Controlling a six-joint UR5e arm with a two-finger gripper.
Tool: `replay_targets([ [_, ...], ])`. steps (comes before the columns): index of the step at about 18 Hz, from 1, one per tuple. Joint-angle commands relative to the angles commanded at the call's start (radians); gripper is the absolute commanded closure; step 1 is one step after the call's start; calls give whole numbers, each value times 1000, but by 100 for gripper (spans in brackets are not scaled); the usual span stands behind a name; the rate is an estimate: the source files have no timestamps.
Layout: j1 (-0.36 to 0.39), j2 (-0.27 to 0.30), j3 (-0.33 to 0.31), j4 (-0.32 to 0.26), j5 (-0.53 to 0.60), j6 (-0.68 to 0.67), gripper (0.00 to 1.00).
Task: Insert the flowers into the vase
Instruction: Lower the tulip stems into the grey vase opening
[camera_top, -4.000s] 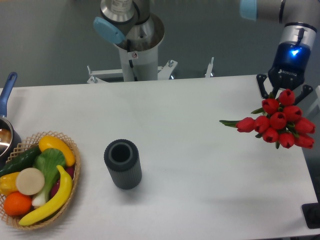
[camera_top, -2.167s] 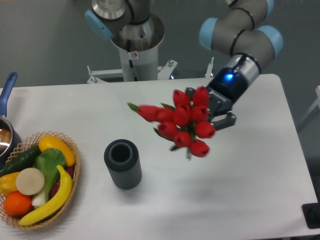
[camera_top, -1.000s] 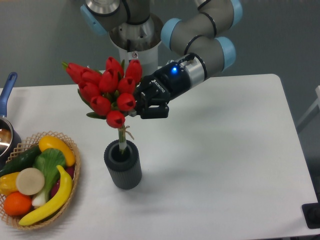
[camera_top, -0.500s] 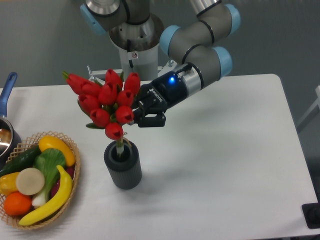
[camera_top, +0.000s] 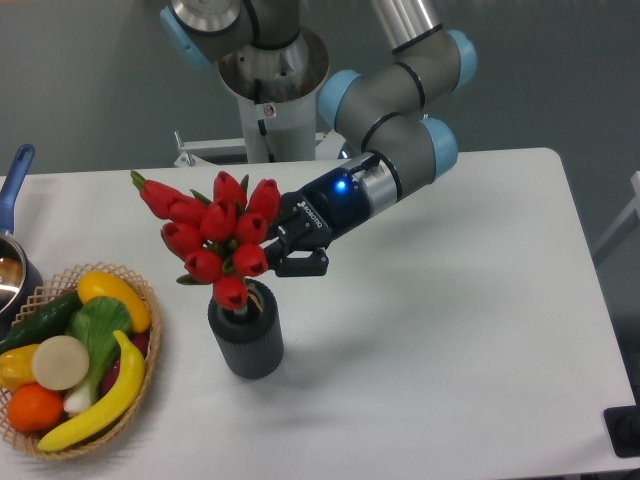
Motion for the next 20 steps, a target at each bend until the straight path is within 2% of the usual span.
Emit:
replay_targets([
  [10, -5, -60, -41, 0, 15, 103, 73],
  [20, -6, -81, -51, 6, 17, 104, 73],
])
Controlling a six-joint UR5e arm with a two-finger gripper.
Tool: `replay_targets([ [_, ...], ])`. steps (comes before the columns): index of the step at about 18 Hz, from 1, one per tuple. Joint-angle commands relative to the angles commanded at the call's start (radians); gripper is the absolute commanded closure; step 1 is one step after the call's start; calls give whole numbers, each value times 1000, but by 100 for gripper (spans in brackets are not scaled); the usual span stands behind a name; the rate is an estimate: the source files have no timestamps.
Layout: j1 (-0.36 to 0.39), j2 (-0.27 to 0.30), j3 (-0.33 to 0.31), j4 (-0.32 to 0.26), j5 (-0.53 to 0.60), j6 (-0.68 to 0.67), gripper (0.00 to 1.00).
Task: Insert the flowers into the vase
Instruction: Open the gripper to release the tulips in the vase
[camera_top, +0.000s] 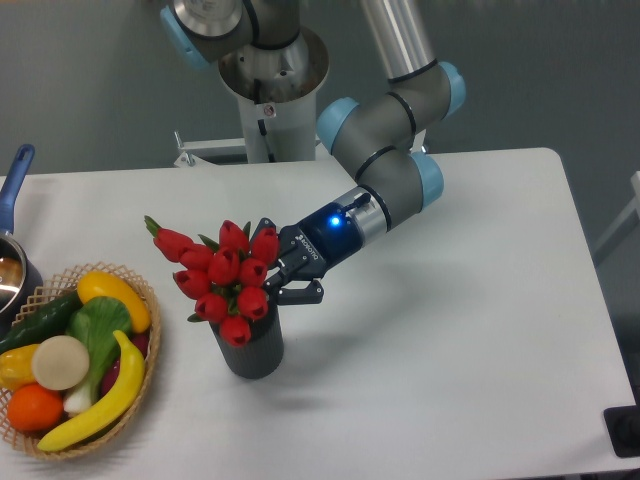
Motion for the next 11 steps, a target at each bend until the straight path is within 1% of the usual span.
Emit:
replay_targets([
  [2, 0, -8, 0, 2, 2, 2, 73],
  [5, 0, -9, -2, 0, 51, 3, 73],
  [11, 0, -14, -3, 2, 75, 5, 71],
])
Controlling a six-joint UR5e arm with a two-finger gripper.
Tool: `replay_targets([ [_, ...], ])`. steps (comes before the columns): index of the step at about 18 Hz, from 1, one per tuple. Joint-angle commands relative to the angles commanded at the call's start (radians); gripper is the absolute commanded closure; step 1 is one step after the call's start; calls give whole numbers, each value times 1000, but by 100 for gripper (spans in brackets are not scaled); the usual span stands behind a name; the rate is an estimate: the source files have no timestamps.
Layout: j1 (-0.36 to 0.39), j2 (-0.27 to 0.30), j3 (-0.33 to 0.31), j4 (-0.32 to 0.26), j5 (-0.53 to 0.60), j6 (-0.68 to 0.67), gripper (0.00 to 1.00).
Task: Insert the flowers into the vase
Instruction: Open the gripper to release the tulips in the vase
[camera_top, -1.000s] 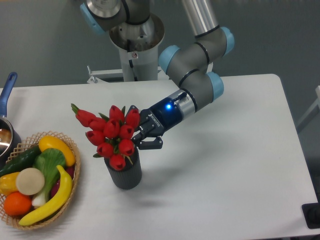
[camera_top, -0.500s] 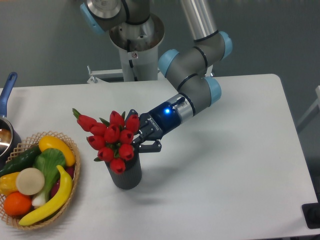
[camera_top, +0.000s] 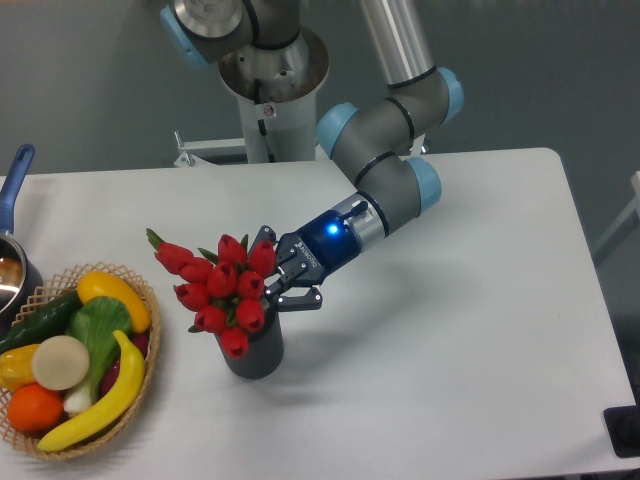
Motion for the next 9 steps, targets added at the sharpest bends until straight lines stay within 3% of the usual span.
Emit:
replay_targets([
  [4, 0, 0, 2, -2, 2, 0, 65],
  [9, 3, 5, 3, 0, 2, 0, 30],
])
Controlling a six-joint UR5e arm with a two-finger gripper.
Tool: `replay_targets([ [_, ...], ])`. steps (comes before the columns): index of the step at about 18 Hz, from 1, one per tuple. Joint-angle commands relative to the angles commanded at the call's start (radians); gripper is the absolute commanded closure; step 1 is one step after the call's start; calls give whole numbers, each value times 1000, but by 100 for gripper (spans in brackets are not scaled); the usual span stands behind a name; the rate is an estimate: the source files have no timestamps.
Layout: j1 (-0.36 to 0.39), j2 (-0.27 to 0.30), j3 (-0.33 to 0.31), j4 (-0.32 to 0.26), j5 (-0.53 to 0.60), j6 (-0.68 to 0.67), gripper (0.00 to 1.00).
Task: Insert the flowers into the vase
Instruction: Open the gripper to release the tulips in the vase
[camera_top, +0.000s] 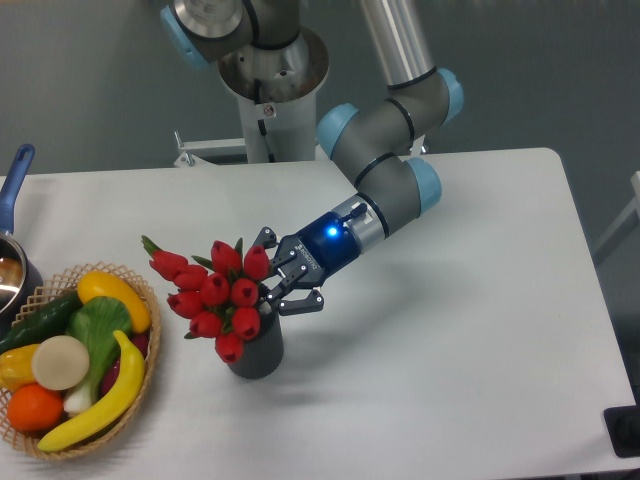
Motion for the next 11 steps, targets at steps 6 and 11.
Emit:
replay_targets([
  [6, 3, 3, -2, 2, 0, 18, 8],
  [11, 17, 21, -5, 0, 21, 32, 0],
])
